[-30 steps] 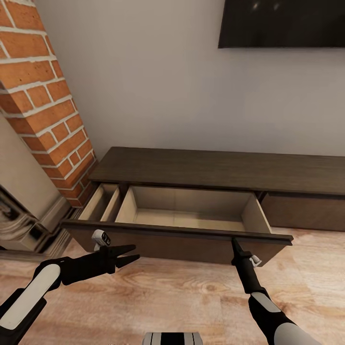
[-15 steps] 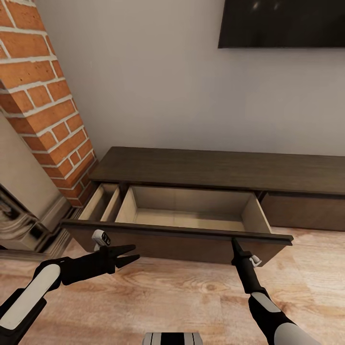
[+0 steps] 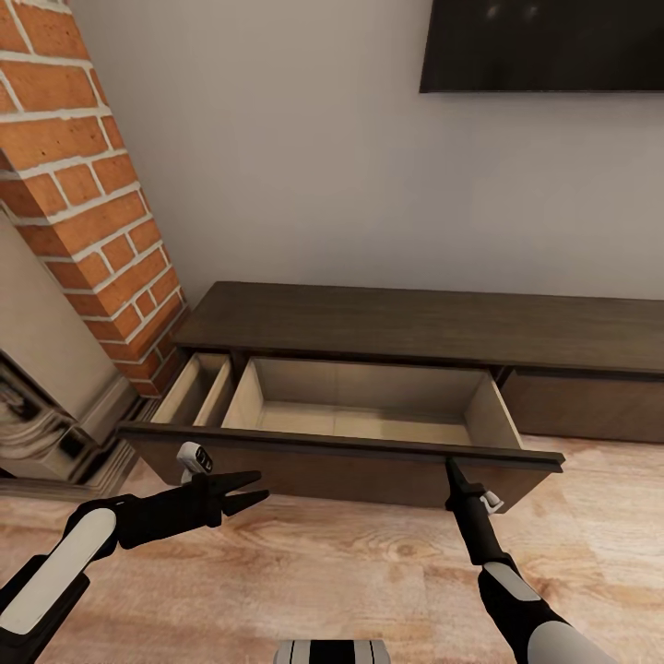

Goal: Place each of the two pumpkins and all three candles from the living room inside a cabinet in the living room (use any cabinet), then make sure every cabinet is closed, and position the cauldron so it is next to a table in the living room.

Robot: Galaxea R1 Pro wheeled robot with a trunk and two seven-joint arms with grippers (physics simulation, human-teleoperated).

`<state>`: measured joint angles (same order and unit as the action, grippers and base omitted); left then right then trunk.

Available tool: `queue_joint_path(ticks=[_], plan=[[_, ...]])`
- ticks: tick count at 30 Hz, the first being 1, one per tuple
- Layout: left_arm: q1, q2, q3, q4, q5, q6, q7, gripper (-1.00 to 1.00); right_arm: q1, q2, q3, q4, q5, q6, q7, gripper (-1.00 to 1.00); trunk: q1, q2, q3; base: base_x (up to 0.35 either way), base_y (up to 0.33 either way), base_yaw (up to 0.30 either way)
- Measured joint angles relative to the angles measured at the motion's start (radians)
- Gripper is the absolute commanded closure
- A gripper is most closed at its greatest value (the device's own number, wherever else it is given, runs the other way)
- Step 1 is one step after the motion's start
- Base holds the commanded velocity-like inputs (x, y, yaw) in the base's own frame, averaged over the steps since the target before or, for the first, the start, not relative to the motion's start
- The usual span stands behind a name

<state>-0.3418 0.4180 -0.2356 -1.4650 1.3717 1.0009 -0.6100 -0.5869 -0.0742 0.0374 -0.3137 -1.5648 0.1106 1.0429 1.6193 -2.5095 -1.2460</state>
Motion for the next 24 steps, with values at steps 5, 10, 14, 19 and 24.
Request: queue_joint_path(ticks=[5,10,14,19,24], plan=[[0.000,0.000,0.000,0.000,0.000,0.000,0.000,-1.00,0.000,-0.001,0.001,0.000,0.000,0.001,0.000,1.00,0.000,0.000,0.000,0.000,0.000,0.000],[0.000,0.000,0.000,-0.001,0.000,0.000,0.000,-1.00,0.001,-0.001,0.002,-0.003,-0.001,0.002,-0.002,1.00,0.000,0.000,0.000,0.000,0.000,0.000],[0.000,0.000,0.000,-0.001,0.000,0.000,0.000,-1.00,0.000,-0.001,0.003,-0.002,-0.002,0.001,-0.002,1.00,0.000,0.000,0.000,0.000,0.000,0.000],[0.000,0.000,0.000,-0.001,0.000,0.000,0.000,-1.00,0.000,-0.001,-0.003,-0.003,-0.001,0.016,-0.004,-1.00,0.000,0.000,0.000,0.000,0.000,0.000],[0.000,0.000,0.001,0.000,0.000,0.000,0.000,-1.00,0.000,-0.002,-0.037,-0.006,-0.018,0.049,0.009,-1.00,0.000,0.000,0.000,-0.011,0.000,0.000]])
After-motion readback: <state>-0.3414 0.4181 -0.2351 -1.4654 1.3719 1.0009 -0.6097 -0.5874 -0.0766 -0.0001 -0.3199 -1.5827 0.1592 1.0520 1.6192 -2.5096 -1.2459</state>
